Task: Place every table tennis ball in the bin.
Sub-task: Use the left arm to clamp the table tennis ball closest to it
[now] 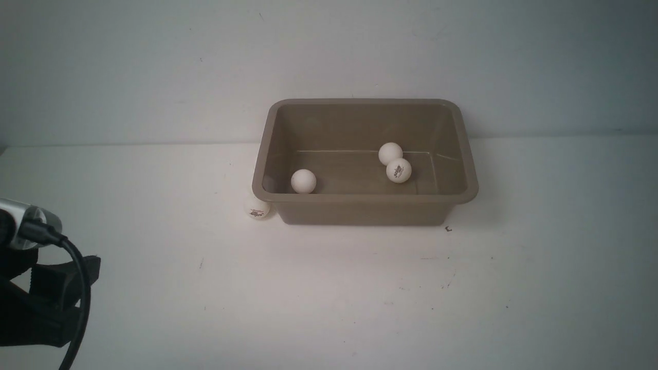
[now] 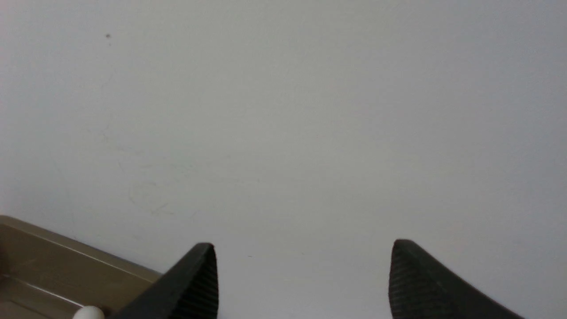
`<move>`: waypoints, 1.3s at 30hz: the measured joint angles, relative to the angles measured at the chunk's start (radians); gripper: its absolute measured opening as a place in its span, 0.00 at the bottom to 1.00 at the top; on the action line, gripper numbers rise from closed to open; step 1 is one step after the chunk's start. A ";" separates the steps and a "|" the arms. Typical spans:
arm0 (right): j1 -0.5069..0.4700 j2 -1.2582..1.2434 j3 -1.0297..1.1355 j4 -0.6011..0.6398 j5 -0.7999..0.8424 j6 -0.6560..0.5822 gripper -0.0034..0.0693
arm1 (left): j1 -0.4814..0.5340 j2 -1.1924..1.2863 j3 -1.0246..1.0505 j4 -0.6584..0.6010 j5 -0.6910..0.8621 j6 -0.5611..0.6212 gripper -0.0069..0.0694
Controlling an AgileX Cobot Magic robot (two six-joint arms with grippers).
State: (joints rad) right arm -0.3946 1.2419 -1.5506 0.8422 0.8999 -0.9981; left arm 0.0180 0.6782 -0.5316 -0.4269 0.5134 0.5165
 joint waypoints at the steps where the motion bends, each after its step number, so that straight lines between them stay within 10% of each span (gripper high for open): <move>1: -0.002 -0.027 0.000 -0.005 0.013 0.025 0.70 | 0.000 0.010 -0.001 -0.015 -0.021 0.014 0.70; 15: 0.030 -0.204 0.222 0.112 0.262 0.115 0.70 | 0.000 0.345 -0.149 -0.372 -0.134 0.364 0.70; 24: 0.382 -0.237 0.473 0.092 0.010 -0.017 0.70 | 0.000 0.445 -0.267 -0.696 -0.130 0.687 0.70; 27: 0.551 -0.237 0.501 -0.031 -0.113 -0.007 0.70 | 0.000 0.494 -0.269 -0.780 -0.103 0.791 0.70; 39: 0.539 -0.237 0.549 -0.523 -0.188 0.361 0.70 | 0.000 0.739 -0.269 -1.161 -0.078 1.224 0.70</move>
State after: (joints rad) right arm 0.1445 1.0052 -1.0014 0.3193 0.7122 -0.6368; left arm 0.0180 1.4171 -0.8006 -1.5874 0.4355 1.7401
